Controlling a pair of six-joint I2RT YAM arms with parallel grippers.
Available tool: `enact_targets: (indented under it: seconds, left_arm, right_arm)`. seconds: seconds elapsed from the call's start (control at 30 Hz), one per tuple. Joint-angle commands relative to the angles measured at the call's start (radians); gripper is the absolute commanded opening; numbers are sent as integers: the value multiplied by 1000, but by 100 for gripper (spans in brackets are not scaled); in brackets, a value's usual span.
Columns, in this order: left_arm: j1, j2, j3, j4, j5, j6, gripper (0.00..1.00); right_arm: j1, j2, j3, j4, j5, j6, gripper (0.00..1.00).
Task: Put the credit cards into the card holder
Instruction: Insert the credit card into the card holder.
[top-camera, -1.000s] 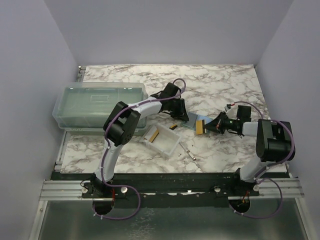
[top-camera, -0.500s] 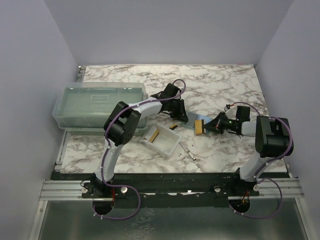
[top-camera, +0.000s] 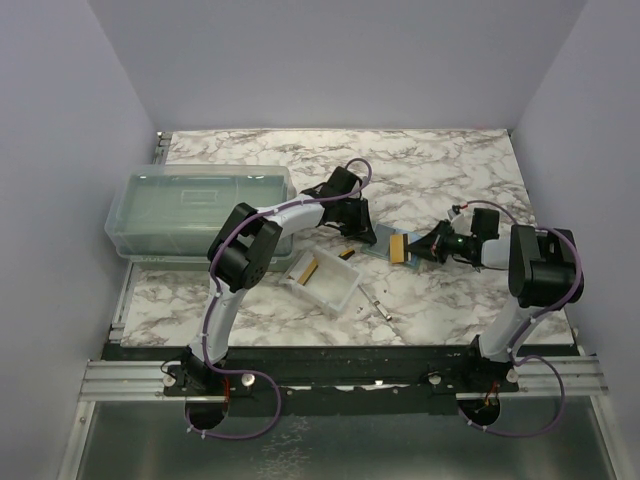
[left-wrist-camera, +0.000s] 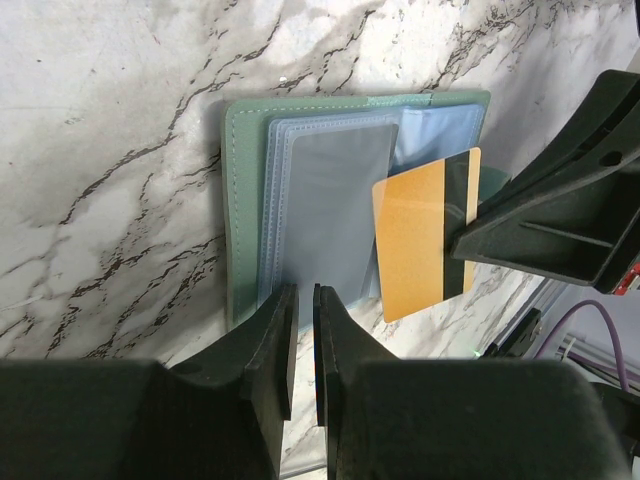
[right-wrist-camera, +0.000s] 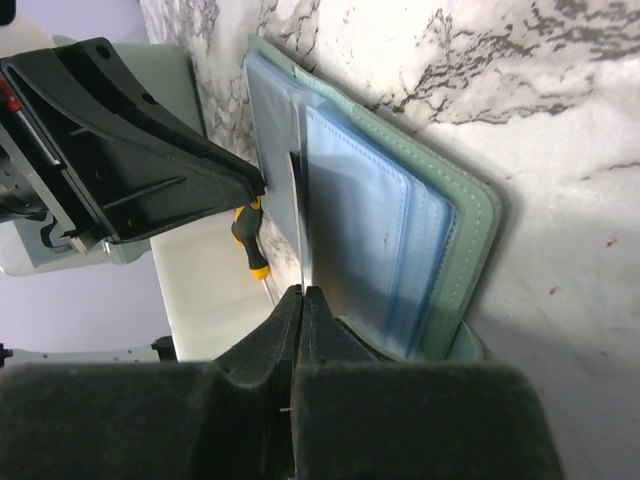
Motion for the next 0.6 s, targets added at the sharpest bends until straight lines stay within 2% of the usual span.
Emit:
enact_targets:
  seconds: [0.0, 0.57]
  left_arm:
    - [0, 12, -6, -24, -36, 10, 18]
    - [-9, 3, -8, -23, -26, -2, 18]
  right_arm:
    - [-1, 39, 33, 40, 22, 0, 0]
    - [62, 52, -9, 222, 137, 35, 0]
